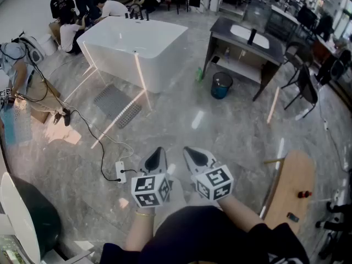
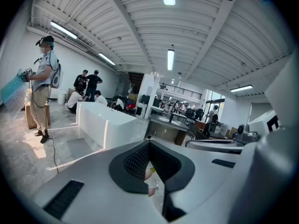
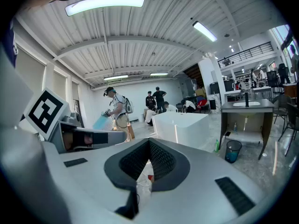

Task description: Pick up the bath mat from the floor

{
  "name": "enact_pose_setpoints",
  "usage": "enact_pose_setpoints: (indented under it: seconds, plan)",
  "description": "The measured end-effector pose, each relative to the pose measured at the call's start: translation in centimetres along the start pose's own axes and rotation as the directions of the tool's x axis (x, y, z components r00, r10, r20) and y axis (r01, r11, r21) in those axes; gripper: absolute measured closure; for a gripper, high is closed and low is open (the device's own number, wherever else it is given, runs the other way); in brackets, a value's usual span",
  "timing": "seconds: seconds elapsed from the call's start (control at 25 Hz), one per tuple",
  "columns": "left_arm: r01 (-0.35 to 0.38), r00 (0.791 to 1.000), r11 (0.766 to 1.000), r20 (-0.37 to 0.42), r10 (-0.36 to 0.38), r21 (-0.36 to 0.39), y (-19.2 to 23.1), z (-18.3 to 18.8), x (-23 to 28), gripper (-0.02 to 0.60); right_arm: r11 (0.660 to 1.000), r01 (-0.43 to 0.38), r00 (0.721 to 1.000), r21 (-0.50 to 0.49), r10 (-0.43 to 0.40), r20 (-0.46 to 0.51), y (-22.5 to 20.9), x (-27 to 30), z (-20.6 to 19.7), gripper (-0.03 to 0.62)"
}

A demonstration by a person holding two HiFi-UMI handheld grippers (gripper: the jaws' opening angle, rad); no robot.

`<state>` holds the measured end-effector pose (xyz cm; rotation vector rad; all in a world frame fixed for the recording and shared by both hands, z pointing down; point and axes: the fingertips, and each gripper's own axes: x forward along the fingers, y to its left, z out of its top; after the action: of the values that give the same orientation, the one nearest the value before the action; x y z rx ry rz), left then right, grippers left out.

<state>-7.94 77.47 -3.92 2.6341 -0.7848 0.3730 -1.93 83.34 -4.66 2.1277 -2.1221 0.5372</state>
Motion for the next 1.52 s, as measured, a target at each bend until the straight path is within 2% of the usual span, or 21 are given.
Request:
enact_pose_setpoints:
  seconds: [0.72, 1.0, 1.52]
  plan:
    - [-0.034, 0.999, 0.999, -0.008, 0.034, -0.022, -0.4, -0.7, 0.5, 0.581, 0.999, -0.037, 0.999, 0.004, 0.037, -0.021, -0.4, 0.2, -0.5, 0.583]
    - [-0.047, 0.998, 0.998, -0.037, 0.046, -0.036, -0.1, -0.9, 1.2, 0.581, 0.995, -0.098, 0.994, 0.027, 0.099, -0.044, -0.2, 0.7, -0.5, 0.583]
    - [-0.064, 0.997, 0.997, -0.054, 0.062, -0.036, 3.4, 1.1, 7.4, 0.581, 0.994, -0.11, 0.991, 0.024, 0.111, -0.071, -3.8, 6.7, 0.7, 0.583]
